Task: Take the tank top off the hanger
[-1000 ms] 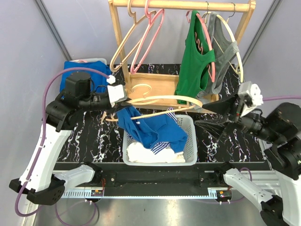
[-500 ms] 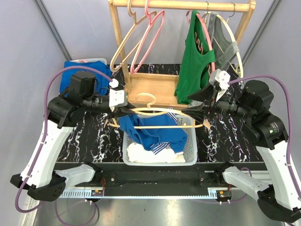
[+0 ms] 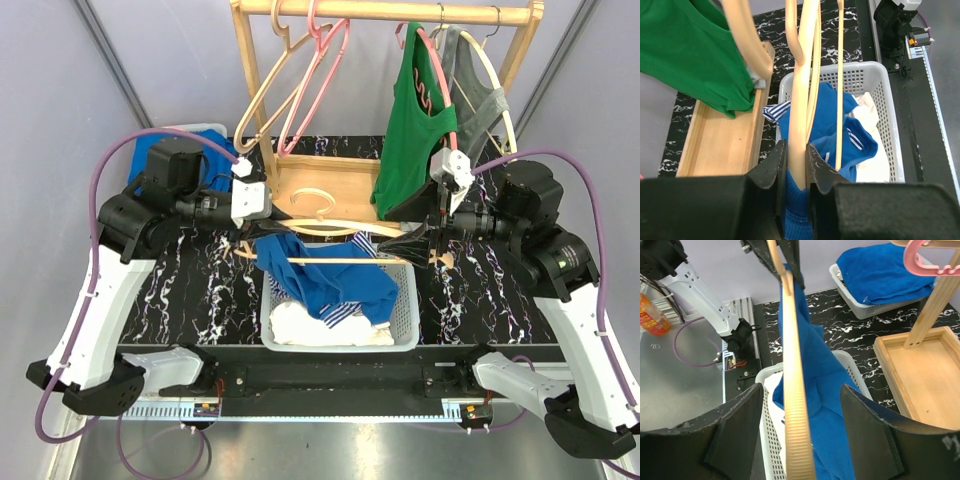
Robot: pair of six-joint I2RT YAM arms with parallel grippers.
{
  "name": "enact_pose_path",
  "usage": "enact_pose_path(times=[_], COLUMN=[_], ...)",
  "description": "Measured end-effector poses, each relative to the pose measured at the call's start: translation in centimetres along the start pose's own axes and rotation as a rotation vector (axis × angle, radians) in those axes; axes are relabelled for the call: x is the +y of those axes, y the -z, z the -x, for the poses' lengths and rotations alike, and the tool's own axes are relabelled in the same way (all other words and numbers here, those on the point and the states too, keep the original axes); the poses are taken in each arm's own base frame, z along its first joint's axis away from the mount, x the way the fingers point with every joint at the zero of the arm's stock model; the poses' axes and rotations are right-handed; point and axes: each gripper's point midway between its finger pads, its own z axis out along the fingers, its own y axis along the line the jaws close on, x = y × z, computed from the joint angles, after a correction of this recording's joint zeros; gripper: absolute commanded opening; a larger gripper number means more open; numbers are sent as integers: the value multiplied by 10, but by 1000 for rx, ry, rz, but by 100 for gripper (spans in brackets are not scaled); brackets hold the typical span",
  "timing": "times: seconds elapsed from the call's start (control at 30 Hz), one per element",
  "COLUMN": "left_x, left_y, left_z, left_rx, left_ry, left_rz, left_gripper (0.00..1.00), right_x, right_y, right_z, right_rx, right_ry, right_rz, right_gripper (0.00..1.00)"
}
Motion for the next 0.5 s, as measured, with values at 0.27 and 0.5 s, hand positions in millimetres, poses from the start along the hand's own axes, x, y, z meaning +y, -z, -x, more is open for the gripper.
enact_pose_path(times=[0.27,0.5], left_x=[10,10], left_y=[-3,-3], left_z=[7,8], left_rx=[-6,-6], left_ry=[-24,-36], left_rz=[4,3], left_gripper=[0,51], right_x=[3,5], right_y=[-1,0], right_z=[-6,-6], right_rx=[13,12], right_ry=[-25,-24], right_rz=[21,21], right_gripper=[28,2])
